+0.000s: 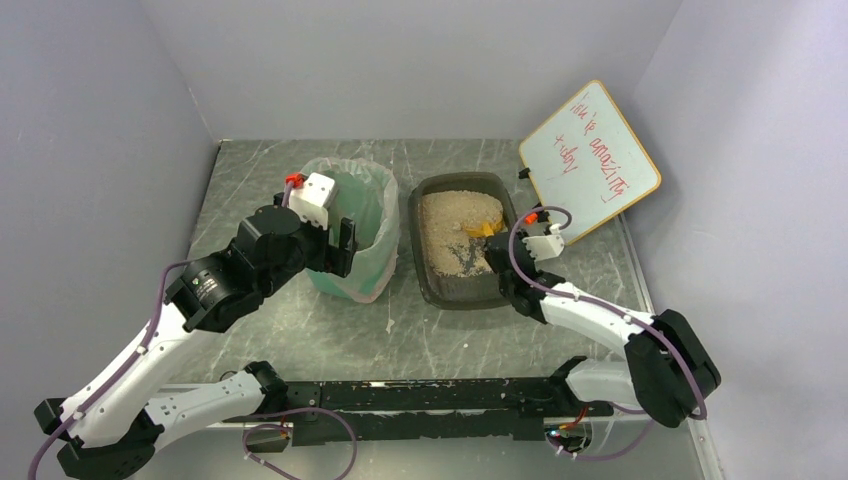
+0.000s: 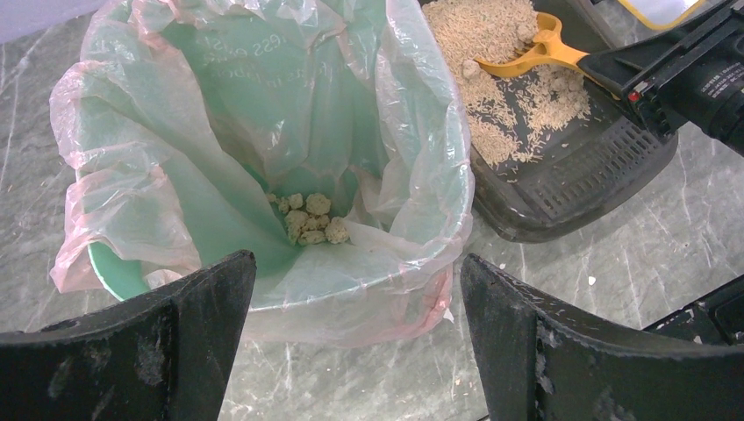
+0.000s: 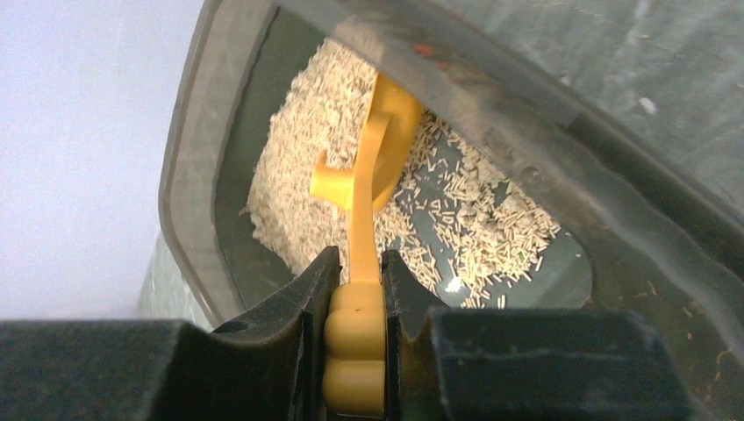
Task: Clean the litter box
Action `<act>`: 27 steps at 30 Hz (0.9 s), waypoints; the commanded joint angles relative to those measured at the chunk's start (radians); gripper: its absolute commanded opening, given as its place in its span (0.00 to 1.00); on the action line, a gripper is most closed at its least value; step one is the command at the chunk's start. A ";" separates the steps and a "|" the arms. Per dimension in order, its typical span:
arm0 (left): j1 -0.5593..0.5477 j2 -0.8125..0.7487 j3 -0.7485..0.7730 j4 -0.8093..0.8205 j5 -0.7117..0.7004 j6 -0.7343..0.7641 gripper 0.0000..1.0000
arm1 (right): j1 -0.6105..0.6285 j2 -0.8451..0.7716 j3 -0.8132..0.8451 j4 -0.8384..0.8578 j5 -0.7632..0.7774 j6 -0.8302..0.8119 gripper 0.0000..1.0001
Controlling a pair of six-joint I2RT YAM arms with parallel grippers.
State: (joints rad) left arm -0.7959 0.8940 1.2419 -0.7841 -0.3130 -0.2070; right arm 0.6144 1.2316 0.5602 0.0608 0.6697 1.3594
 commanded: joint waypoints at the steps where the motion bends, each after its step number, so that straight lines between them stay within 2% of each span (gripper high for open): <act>1: -0.004 -0.006 0.026 0.006 -0.017 0.000 0.92 | -0.004 -0.003 -0.062 0.251 -0.158 -0.240 0.00; 7: -0.003 -0.006 0.041 -0.010 -0.023 -0.012 0.92 | -0.047 -0.023 -0.150 0.385 -0.232 -0.292 0.00; 14: -0.004 -0.006 0.046 -0.017 -0.031 -0.034 0.91 | -0.080 -0.128 -0.243 0.472 -0.309 -0.354 0.00; 27: -0.004 0.014 0.073 -0.012 -0.046 -0.062 0.92 | -0.145 -0.272 -0.387 0.630 -0.443 -0.314 0.00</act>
State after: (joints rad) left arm -0.7963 0.9020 1.2636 -0.8028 -0.3386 -0.2367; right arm 0.4885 1.0027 0.1944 0.5400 0.2848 1.0317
